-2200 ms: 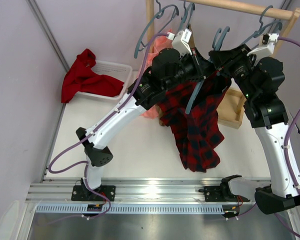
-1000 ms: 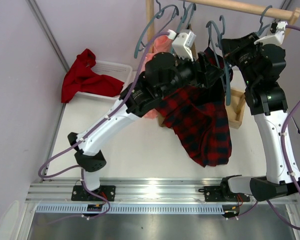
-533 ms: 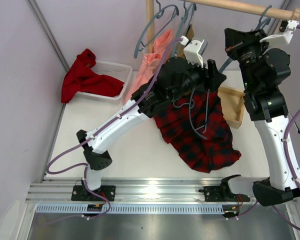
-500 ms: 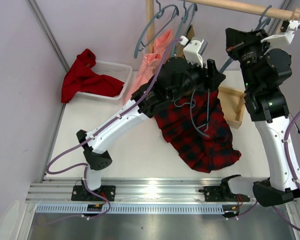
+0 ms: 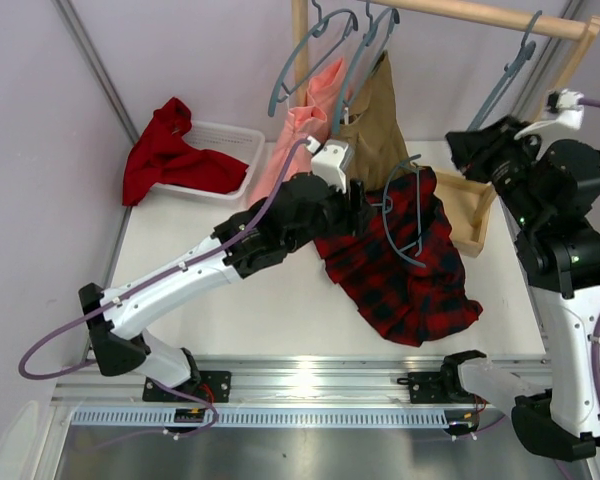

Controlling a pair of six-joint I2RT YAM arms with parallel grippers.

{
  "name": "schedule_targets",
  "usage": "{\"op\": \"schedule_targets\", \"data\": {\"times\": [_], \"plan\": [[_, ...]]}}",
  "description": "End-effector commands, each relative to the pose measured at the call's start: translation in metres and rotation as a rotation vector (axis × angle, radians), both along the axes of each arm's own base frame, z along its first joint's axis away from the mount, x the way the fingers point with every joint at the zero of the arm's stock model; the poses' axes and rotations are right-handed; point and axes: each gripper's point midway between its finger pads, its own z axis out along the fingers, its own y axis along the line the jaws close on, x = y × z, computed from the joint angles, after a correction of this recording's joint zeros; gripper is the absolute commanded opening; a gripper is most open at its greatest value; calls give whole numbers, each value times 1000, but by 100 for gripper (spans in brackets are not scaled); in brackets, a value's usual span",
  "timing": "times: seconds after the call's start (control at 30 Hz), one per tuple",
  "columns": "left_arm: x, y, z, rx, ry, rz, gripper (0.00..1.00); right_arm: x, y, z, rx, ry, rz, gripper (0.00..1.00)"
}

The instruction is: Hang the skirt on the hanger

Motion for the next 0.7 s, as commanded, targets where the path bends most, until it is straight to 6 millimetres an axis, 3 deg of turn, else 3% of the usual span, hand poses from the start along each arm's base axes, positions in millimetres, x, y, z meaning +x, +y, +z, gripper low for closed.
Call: {"op": "schedule_targets", "data": {"times": [0.0, 0.03, 0.07, 0.1, 0.13, 0.17, 0.23, 0.27, 0.3, 0.33, 0.37, 0.43, 0.47, 0.67], "plan": [[-2, 8, -26, -18, 72, 57, 59, -13, 40, -79, -152, 220, 280, 26], [-3, 12, -30, -15, 81, 68, 59, -13, 45, -110, -181, 299, 308, 30], [-5, 23, -35, -17, 95, 81, 59, -13, 48, -125, -196, 328, 322, 42], [-6, 30, -37, -17, 102, 93, 59, -15, 49, -136, -214, 342, 327, 48], [-5, 41, -60, 13, 134, 124, 60, -12, 51, -145, -243, 343, 309, 60], [-7, 54, -51, -18, 130, 136, 61, -12, 52, -165, -259, 379, 301, 64], [-5, 77, -63, -19, 162, 189, 61, -7, 48, -180, -284, 408, 250, 69], [-8, 92, -66, -26, 163, 209, 62, -10, 57, -189, -297, 430, 266, 72], [-9, 101, -66, -36, 165, 223, 62, -10, 59, -196, -309, 448, 259, 73], [-9, 112, -79, -25, 182, 250, 63, -4, 56, -206, -333, 475, 211, 73], [-11, 120, -88, -18, 194, 265, 63, -7, 65, -219, -356, 498, 228, 73], [-14, 136, -95, -36, 208, 290, 64, -2, 66, -235, -395, 525, 190, 71], [-17, 142, -112, -12, 232, 296, 64, 1, 71, -249, -421, 550, 197, 70], [-25, 160, -127, -5, 258, 316, 65, 25, 66, -308, -547, 613, 123, 62]]}}
